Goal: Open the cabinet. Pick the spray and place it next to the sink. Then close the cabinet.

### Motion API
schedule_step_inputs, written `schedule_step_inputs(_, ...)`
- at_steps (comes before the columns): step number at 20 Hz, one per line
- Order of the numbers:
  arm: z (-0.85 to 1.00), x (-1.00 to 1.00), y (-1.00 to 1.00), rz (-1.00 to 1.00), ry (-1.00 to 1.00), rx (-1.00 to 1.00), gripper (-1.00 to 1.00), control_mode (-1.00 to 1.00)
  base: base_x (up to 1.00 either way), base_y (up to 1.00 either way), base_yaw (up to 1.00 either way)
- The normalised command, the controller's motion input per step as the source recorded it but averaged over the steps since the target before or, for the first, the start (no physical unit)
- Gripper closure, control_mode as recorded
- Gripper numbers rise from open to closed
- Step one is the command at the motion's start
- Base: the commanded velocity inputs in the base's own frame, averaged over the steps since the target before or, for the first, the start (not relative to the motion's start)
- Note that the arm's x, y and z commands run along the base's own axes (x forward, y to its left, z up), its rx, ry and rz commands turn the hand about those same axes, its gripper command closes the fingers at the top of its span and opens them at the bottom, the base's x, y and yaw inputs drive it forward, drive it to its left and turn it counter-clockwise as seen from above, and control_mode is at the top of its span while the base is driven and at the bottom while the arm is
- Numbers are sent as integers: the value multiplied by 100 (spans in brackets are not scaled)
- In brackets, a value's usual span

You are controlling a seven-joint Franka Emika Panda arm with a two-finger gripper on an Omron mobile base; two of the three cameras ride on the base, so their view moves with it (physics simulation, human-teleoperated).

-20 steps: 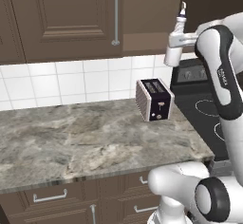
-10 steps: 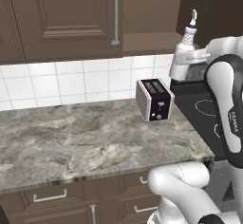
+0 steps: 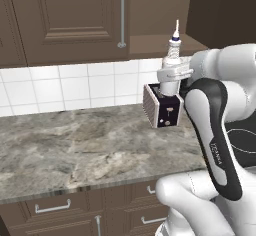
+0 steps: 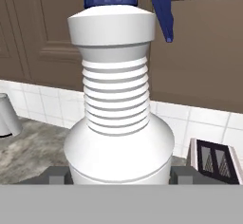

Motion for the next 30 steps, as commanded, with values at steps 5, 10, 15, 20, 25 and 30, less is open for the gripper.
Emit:
schedule_step_inputs(5,-2,-39,19,0,0,-1,100,-100,0,0,0)
schedule_step_inputs(10,0,-40,1,0,0,0,100,-100,0,0,0)
schedule_step_inputs(15,0,-44,0,0,0,0,100,-100,0,0,0)
schedule_step_inputs(20,-2,-52,0,0,0,0,100,-100,0,0,0)
schedule_step_inputs(25,0,-14,0,0,0,0,100,-100,0,0,0)
schedule_step_inputs(30,0,-8,0,0,0,0,100,-100,0,0,0)
